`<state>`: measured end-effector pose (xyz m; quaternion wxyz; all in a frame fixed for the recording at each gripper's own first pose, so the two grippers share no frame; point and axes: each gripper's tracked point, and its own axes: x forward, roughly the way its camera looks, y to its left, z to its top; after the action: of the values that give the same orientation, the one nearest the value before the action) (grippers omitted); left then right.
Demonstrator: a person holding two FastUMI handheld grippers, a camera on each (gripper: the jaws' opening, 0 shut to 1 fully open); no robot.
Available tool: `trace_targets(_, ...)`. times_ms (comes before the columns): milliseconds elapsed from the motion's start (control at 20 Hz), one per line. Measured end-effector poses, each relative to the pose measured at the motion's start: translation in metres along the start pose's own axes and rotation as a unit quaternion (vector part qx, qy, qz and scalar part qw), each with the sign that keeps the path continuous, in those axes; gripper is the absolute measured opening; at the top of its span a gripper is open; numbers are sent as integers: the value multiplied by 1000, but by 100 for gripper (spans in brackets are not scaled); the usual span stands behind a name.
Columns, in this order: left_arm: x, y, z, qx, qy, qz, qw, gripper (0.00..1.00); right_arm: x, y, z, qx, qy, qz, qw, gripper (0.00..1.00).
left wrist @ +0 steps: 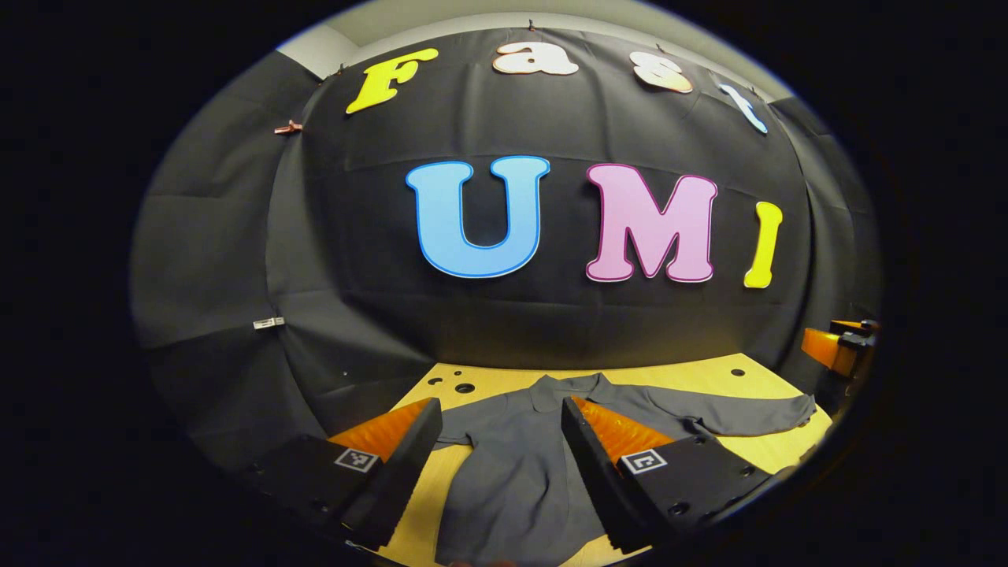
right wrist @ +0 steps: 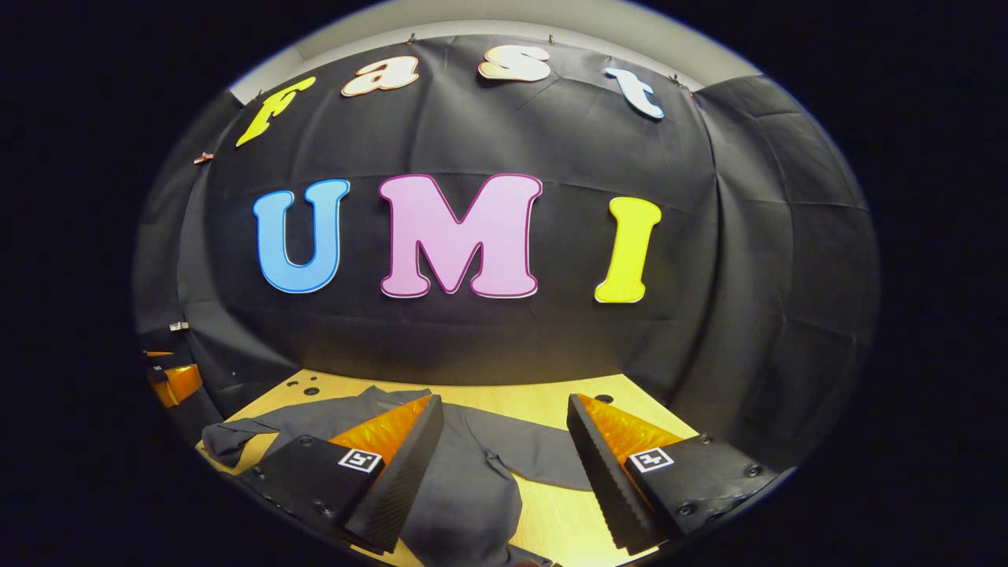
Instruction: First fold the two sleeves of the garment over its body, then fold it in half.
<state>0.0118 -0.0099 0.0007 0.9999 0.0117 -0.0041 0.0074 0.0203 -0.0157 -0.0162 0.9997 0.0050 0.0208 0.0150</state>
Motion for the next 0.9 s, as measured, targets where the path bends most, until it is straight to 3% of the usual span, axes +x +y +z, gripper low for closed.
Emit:
trace_targets(450, 4, -13, -10, -1, 9, 11, 1000, 96, 23, -18, -23, 3, 29, 7, 1000, 97)
trace_targets(750, 10, -17, -21, 5, 15, 19, 1000, 95, 43, -42, -54, -7, 70, -16, 997, 97)
trace_targets(800, 12, -17, -22, 4, 17, 21, 1000, 92, 47, -47, -59, -5, 76, -20, 997, 98)
trace_targets(900, 16, -17, -26, 1, 22, 24, 999, 95, 55, -62, -67, -5, 85, -37, 996, 98)
